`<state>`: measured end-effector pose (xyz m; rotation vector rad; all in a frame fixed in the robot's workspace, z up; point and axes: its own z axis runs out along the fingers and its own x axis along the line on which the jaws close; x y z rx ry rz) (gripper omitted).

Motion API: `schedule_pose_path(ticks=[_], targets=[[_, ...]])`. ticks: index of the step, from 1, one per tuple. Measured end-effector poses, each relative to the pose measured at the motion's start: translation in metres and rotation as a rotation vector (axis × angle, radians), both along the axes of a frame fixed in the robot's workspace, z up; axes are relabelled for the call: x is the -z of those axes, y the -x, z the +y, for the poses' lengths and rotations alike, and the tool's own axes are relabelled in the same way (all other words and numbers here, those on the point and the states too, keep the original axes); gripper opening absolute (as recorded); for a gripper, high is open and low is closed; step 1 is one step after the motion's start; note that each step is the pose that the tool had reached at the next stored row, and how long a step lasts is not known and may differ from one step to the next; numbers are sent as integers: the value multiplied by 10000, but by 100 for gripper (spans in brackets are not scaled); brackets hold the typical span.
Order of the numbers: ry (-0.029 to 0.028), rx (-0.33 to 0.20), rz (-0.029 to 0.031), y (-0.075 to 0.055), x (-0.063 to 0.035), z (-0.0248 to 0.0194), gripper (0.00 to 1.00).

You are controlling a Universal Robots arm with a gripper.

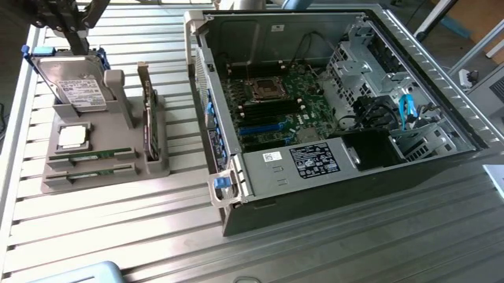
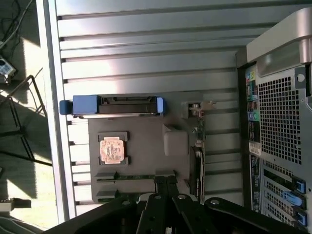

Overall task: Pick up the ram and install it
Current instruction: 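Reach for the ram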

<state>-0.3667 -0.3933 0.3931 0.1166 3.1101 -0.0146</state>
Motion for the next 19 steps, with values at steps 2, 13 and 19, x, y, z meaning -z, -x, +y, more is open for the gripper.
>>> schedule_pose_path(ticks=[2,13,19], targets=[[10,1,-1,4,0,-4,11],[487,-1,1,24,0,-263,11],[730,-1,0,46,0,-516,11]])
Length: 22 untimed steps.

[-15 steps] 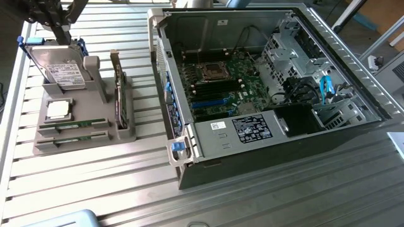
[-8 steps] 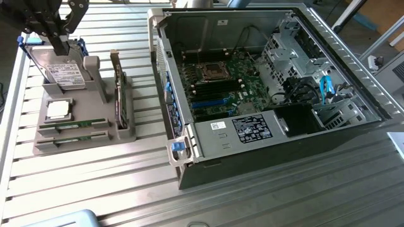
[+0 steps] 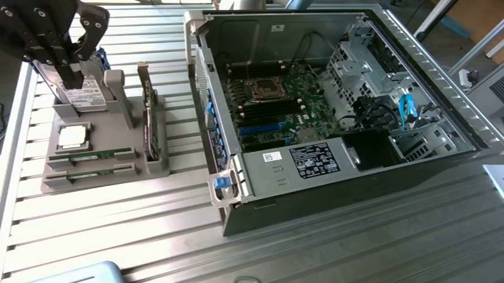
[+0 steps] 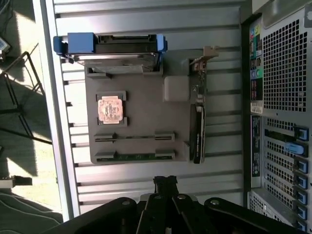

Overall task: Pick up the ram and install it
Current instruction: 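Reach for the ram, then pick up the ram and move it above insertion slot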

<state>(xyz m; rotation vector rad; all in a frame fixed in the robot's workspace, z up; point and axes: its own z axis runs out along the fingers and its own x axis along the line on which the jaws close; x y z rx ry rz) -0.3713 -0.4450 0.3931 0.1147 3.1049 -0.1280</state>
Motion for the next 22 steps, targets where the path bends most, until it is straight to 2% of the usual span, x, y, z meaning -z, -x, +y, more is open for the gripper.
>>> schedule_pose_path(ticks=[4,5,7,9,10,13,22], targets=[[0,-2,0,11,1,-127,11],[-1,0,-1,17,2,-180,11],[-3,-1,1,27,2,-259,11],[-30,-1,-1,40,4,-358,11],[-29,-1,1,44,3,-387,11],[-3,0,0,44,3,-392,11],[-2,-1,0,44,4,-392,11]])
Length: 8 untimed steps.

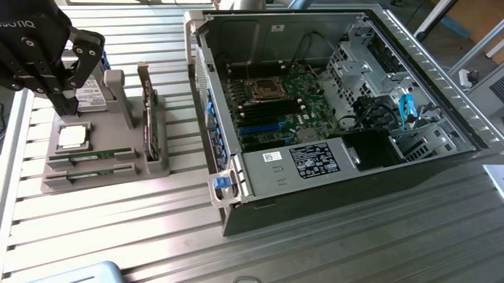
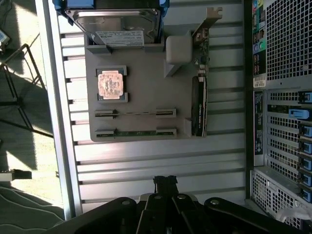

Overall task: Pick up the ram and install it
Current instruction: 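Pick up the ram and move it above insertion slot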

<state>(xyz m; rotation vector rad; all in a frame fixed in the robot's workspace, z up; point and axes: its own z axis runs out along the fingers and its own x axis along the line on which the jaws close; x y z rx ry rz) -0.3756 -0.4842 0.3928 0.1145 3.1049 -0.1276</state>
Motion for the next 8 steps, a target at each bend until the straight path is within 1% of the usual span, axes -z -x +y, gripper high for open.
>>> schedule_pose_path(ticks=[5,7,8], targets=[[1,-48,-1,0,0,0,11],[2,-370,0,0,2,0,11],[2,-675,0,0,4,0,11]])
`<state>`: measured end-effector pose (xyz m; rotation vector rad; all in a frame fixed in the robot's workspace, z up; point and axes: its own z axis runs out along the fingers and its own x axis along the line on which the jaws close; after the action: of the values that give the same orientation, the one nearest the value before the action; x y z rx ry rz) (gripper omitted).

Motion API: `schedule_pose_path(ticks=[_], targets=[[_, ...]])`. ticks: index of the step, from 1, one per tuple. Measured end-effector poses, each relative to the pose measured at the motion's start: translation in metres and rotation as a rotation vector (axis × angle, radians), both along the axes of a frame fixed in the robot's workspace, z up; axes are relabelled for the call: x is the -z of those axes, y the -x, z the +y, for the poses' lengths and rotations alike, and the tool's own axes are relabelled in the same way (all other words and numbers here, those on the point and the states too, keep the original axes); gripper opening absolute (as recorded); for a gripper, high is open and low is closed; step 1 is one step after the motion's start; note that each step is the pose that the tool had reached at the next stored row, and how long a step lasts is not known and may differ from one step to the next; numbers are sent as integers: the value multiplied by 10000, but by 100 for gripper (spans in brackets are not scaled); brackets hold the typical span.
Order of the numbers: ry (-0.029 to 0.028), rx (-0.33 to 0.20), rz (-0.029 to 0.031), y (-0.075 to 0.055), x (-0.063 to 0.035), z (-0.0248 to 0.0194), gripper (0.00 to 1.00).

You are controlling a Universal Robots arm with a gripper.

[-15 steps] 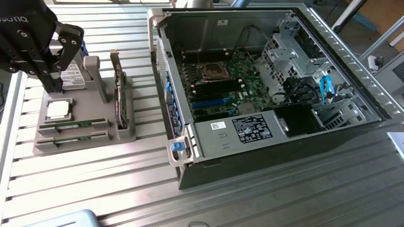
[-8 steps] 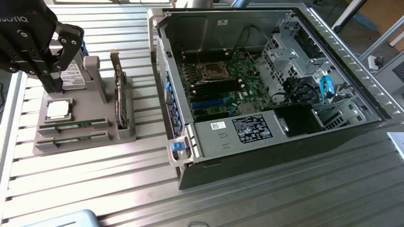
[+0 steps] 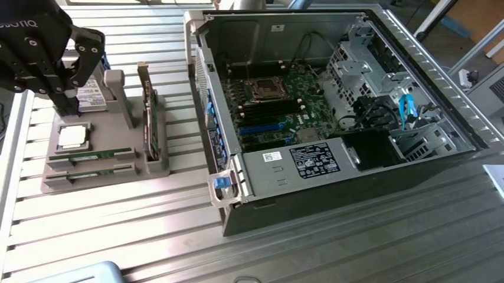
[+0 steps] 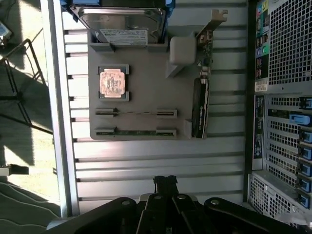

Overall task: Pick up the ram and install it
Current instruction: 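Pick up the ram and move it above insertion slot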

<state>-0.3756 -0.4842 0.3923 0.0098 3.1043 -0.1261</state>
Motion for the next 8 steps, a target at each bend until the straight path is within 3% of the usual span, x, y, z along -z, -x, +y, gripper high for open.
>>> schedule_pose_path(ticks=[8], targets=[[0,-2420,0,0,16,0,11]])
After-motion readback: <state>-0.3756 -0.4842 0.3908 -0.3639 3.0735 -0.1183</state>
